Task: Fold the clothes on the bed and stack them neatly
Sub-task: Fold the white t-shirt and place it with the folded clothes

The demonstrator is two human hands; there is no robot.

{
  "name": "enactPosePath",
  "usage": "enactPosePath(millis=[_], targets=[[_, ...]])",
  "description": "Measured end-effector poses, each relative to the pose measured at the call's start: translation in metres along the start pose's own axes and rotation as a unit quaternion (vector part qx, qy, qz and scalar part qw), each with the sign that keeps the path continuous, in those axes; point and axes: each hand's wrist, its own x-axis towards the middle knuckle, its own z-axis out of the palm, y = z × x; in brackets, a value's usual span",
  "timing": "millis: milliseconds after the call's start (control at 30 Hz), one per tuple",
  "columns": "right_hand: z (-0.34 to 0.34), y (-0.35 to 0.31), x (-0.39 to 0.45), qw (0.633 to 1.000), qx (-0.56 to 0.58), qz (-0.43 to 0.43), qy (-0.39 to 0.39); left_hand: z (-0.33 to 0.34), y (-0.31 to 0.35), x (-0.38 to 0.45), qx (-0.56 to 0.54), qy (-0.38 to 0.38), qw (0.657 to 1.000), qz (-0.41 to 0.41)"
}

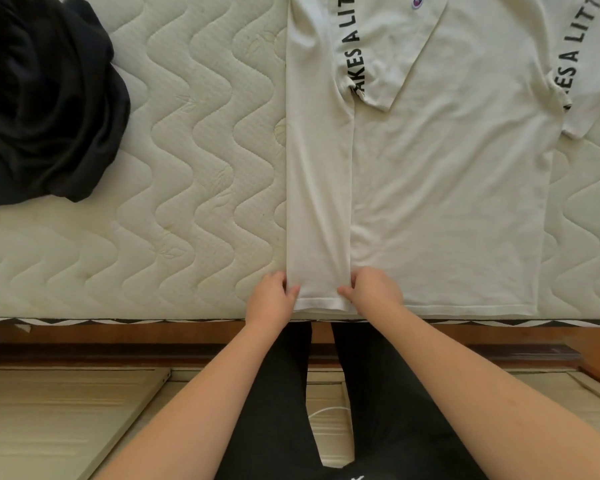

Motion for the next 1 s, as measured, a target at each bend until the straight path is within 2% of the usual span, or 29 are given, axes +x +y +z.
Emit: enactPosePath(millis=[133,267,333,400,500,633,867,1000], targets=[[-0.003,-0.002,0.003,0.999,-0.031,0.012,-0.014,0.001,0.0,-0.004,-0.007,-0.013,0.999,-0.037],[-0.03,-0.004,0.013,0.998,-0.051,0.016,-0.021,-0.012,0.007,0.008,0.075,-0.043,0.994,-0.066],[-0.056,-0.006,0.022,0.999,-0.018,0.01,0.028,-0.027,0.015,0.021,0.065,-0.01,0.996,-0.058],[-0.085,-0.009,0.034,0.995,0.039,-0.007,0.088,-0.045,0.029,0.04,-0.002,0.025,0.999,-0.034],[-0.127,-0.022,0.055,0.976,0.132,-0.051,0.164,-0.078,0.062,0.078,-0.064,0.064,0.995,0.04],[-0.179,-0.049,0.081,0.947,0.202,-0.116,0.22,-0.125,0.112,0.137,-0.118,0.111,0.982,0.097],[-0.256,-0.098,0.118,0.899,0.218,-0.194,0.328,-0.205,0.192,0.243,-0.169,0.145,0.966,0.132],[-0.3,-0.12,0.143,0.893,0.189,-0.221,0.343,-0.245,0.224,0.29,-0.212,0.152,0.951,0.165]])
